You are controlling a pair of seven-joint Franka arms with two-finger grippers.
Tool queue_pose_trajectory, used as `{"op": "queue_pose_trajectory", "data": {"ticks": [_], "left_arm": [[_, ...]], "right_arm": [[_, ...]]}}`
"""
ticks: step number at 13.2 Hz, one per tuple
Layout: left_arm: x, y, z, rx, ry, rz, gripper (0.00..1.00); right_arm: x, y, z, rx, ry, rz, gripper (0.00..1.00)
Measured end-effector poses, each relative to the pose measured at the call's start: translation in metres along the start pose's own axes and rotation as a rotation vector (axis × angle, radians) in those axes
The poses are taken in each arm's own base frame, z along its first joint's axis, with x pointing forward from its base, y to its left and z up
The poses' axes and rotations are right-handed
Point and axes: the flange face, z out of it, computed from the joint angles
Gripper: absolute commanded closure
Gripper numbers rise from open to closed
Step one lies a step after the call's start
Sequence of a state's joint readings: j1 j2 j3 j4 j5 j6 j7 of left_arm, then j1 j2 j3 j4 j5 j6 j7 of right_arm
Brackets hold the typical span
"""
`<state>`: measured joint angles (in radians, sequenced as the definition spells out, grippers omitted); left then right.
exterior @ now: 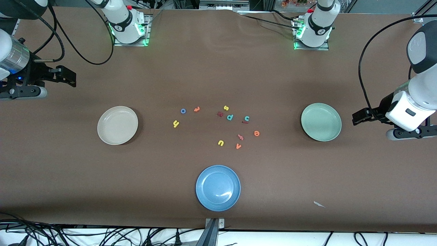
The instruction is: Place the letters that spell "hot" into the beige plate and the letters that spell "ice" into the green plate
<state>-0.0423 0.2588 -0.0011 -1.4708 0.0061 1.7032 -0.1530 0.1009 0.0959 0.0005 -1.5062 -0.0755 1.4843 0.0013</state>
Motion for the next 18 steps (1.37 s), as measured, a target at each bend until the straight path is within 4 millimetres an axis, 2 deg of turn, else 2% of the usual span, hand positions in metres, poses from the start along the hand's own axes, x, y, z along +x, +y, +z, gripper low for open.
{"op": "queue_pose_trajectory", "data": {"ticks": [18], "left_arm": [[0.0, 0.0001, 0.0002, 0.0, 0.0, 0.0, 0.0]], "right_arm": [[0.0, 0.0019, 0.0002, 0.015, 0.0, 0.007, 0.0]]}}
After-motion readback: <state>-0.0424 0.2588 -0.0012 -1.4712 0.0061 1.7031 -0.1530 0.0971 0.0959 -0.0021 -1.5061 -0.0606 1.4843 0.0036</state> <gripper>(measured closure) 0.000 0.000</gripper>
